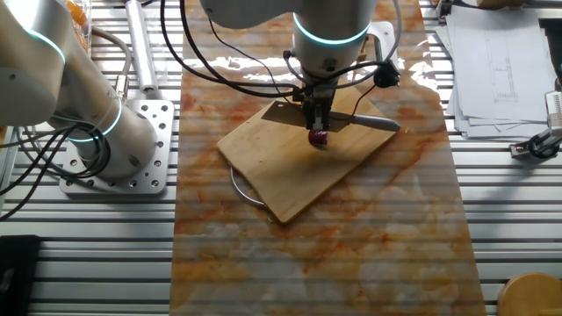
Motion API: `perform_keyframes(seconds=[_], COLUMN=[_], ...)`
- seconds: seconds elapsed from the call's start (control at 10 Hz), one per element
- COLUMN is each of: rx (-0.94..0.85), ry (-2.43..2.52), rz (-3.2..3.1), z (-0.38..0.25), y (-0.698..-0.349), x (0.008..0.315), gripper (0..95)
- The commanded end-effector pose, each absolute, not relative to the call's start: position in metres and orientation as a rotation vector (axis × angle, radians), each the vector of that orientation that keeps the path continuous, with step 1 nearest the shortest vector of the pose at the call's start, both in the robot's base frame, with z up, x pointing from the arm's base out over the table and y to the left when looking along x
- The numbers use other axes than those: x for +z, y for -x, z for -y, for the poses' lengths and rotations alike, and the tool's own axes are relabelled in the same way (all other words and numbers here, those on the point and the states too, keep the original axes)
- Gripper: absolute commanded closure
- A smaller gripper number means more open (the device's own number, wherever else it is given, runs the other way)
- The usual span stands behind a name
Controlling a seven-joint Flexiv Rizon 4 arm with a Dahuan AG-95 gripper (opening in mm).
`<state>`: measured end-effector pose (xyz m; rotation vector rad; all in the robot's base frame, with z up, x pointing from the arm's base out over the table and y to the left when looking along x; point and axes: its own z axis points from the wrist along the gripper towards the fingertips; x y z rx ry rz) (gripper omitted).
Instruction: Chop the onions
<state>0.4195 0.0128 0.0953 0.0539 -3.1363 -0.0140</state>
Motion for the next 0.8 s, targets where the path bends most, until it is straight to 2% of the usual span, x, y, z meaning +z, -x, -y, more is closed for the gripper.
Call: perform_keyframes(seconds=[0.1,0.8], rx=[-0.020,-0.021], ry=[-0.053,0.055], rz=[3.137,3.150], z=[-0.0140,-0.0183], y=[-0.4204,-0.4232], x=[0.0953,0.0909], gripper=[95.0,95.0])
